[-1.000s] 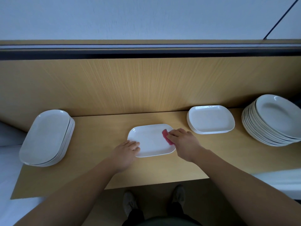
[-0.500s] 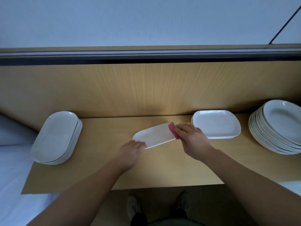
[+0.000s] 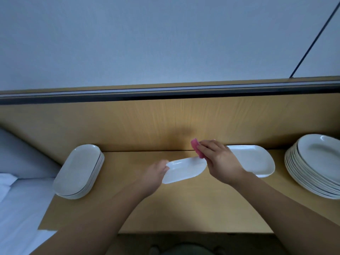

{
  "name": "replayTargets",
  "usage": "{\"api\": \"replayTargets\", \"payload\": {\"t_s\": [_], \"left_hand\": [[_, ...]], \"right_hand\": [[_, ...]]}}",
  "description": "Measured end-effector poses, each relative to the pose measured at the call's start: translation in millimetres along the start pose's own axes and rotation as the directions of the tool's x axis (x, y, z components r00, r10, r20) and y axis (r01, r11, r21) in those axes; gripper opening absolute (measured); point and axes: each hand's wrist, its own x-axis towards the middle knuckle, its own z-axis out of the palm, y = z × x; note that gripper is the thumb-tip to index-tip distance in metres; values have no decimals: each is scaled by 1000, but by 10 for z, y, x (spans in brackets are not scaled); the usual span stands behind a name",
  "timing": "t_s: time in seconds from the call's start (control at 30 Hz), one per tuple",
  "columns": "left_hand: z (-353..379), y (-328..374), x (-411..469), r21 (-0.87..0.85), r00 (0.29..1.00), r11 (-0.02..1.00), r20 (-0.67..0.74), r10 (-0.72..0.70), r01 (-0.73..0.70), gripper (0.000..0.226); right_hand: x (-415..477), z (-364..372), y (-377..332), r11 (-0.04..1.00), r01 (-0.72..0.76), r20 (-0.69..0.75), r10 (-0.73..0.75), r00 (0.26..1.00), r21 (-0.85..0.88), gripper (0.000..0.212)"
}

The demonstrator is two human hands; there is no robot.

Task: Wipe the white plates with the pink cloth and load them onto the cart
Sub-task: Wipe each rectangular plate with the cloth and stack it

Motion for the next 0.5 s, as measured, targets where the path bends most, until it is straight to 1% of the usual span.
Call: {"api": "replayTargets", "payload": {"t_s": [0.13,0.23,0.33,0.4,0.5], "left_hand": [[17,-40,5,-13,996,996,31,-84,84,30],[30,-73,42,-35,995,994,15,-99,100,31],[12,-99,110,-56,987,986,11,-159,159,36],[-10,-120,148,-76,979,976,17,-205,205,42],[-35,-177,154,-154,976,965,77,-202,212,46]], "right_hand": [[3,38,-21,1000,15,-2,-15,1000,7,46],[-5,121,-20,1000,12,42,-12,999,4,36],[8,205,-31,1000,15,68,-16,998,10,36],[29,248,-51,1000,18,74,-20,997,17,31],[64,322,-74,1000,4,115,-4,993,6,28]]}}
